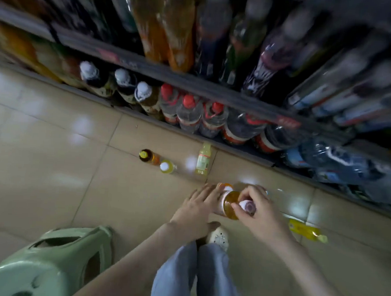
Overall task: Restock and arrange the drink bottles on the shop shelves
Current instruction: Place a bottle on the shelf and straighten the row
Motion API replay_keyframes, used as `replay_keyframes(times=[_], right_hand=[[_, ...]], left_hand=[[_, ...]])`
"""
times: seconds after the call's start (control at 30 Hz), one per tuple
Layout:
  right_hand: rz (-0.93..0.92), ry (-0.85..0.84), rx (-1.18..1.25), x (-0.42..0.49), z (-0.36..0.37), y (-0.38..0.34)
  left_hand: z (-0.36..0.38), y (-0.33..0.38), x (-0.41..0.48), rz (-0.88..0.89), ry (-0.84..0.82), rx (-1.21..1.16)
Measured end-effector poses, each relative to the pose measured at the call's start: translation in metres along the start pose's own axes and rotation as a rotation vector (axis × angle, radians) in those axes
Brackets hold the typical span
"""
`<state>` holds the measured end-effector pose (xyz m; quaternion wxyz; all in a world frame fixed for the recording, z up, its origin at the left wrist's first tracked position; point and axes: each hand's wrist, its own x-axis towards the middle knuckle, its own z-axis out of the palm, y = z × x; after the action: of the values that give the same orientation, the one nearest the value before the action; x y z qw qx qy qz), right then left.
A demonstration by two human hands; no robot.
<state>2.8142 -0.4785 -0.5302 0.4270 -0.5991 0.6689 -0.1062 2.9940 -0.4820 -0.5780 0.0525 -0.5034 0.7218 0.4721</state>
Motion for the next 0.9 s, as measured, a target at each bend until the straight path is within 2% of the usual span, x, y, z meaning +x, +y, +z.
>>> replay_keyframes(times=[0.07,0.13,0.2,0.3,0.4,0.5,0.57,0.63,0.77,0.9], right_hand=[[0.004,0.037,0.066,-0.036,-0.053,-0.055],[-0.034,0.171,0.168,-0.07,-0.1,-0.098],[-0.038,0.333,0.312,-0.103,-0.14,-0.123],[0.027,0.412,0.479,-0.149,-0.187,-0.138],[0.037,0.412,0.573,-0.195,-0.226,-0.138],[0.033,0.614,0.639,-0.251,-0.264,-0.126],[0.028,0.755,0.662,-0.294,-0.287,-0.108],[0.002,0.854,0.716,-0.34,-0.313,-0.085],[-0.088,0.979,0.867,-0.429,-0.377,-0.03],[-0.174,1.072,0.853,-0.498,-0.44,0.009]], left_hand=[[-0.043,0.048,-0.022,0.087,0.106,-0.001],[-0.088,0.101,-0.046,0.173,0.182,0.008],[-0.123,0.154,-0.067,0.203,0.213,0.094],[-0.151,0.232,-0.095,0.267,0.255,0.032],[-0.154,0.312,-0.111,0.407,0.28,0.064],[-0.135,0.389,-0.128,0.593,0.326,0.227],[-0.112,0.437,-0.143,0.698,0.342,0.225],[-0.086,0.486,-0.159,0.801,0.291,0.149],[-0.036,0.57,-0.18,0.934,0.076,-0.104],[0.005,0.641,-0.182,0.895,-0.081,-0.069]])
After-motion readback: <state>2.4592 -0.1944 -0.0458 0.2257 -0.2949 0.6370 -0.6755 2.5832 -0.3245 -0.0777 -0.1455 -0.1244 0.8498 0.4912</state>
